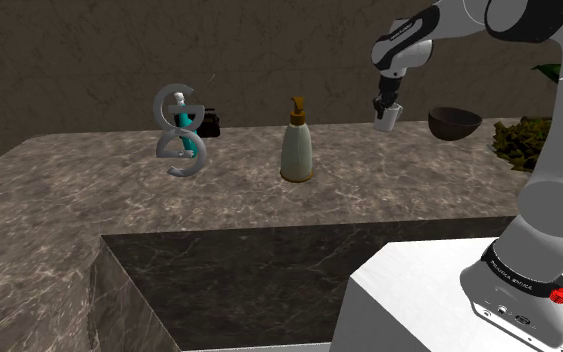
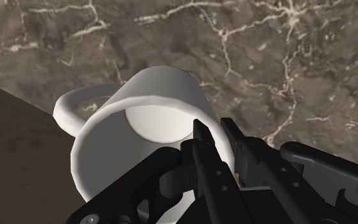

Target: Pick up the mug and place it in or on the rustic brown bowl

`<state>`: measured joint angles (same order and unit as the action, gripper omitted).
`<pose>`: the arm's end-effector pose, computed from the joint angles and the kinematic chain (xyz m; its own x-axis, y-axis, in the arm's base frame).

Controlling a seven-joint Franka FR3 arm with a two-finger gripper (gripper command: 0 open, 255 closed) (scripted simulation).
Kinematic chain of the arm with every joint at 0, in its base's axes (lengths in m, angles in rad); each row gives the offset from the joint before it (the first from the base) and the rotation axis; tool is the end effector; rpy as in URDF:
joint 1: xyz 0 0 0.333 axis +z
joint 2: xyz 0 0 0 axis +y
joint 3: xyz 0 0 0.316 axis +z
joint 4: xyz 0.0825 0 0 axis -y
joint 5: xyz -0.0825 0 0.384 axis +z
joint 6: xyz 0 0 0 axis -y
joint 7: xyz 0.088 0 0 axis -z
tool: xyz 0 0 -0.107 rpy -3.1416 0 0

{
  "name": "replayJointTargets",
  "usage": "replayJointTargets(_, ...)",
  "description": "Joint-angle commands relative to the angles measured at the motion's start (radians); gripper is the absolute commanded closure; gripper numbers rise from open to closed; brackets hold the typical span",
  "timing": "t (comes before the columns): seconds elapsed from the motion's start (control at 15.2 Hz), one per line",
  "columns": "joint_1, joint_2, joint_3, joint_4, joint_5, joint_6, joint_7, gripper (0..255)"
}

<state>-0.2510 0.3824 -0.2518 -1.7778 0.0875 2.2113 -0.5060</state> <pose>0.5797 -0.3001 0.3551 0.9986 -0.0253 0.0470 -0.0276 -0.9984 0.0487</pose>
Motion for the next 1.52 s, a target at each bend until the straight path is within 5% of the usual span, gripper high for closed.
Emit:
replayJointTargets(0.0,0.001,-0.009,-0.001,0.013,-0.003,-0.022,0.002,255)
replayJointTargets(1.45,0.005,-0.091,-0.013,0.199,-0.031,-0.287,0.016,255)
